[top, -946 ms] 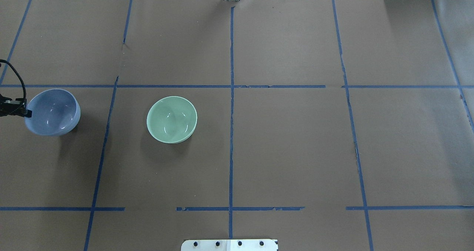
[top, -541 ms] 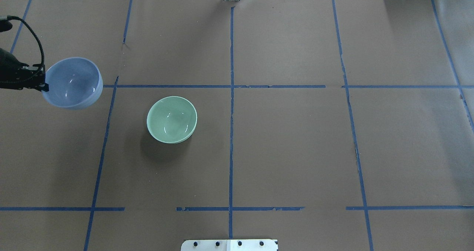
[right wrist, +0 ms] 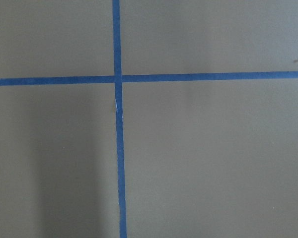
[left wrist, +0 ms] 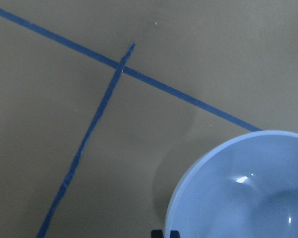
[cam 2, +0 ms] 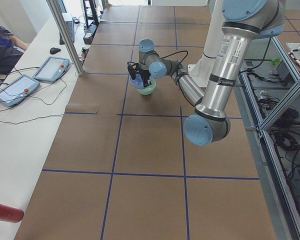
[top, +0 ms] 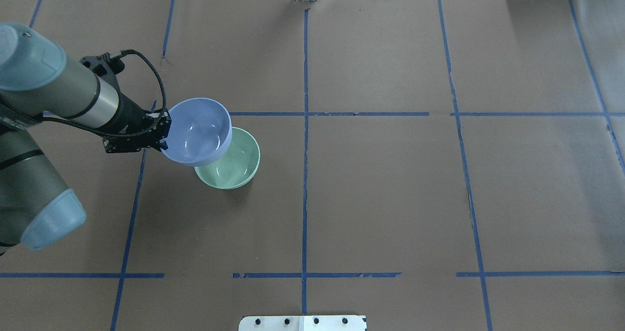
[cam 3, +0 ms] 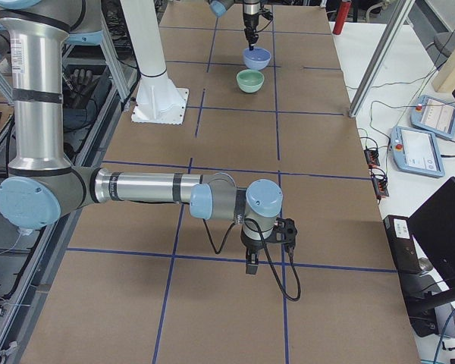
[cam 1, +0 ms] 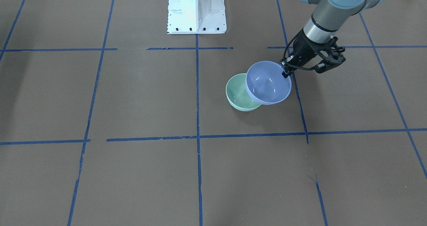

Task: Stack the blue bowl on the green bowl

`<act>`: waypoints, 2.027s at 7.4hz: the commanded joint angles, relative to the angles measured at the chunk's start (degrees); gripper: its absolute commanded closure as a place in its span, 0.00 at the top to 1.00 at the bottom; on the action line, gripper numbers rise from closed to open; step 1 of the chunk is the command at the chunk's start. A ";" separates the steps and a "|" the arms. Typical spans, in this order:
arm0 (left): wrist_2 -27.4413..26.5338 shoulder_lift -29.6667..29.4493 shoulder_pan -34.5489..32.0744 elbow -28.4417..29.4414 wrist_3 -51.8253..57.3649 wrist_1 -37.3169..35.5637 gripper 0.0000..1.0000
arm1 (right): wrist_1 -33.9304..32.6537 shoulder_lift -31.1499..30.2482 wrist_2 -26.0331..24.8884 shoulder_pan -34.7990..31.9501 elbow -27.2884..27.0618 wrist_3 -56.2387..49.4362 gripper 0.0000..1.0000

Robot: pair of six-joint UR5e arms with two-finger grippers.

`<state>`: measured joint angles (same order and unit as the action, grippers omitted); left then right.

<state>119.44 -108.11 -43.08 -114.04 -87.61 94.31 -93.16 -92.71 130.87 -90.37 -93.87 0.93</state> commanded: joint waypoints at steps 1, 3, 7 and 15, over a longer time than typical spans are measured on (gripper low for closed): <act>-2.18 -2.88 3.43 3.01 -3.87 -0.35 0.00 | 0.00 -0.01 0.00 0.02 0.00 -0.05 1.00; -3.06 -4.39 4.93 5.32 -4.06 -0.35 0.00 | 0.00 -0.01 0.00 0.02 0.00 0.03 1.00; -4.38 -4.48 6.86 6.99 -5.02 0.09 0.32 | 0.00 -0.01 0.00 0.02 0.00 -0.06 1.00; 2.80 10.07 -15.05 -1.09 33.09 0.26 1.00 | 0.00 -0.01 0.00 0.02 0.00 0.03 1.00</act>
<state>119.09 -102.82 -51.03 -115.06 -68.49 94.54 -93.17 -92.73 130.87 -90.40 -93.87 0.90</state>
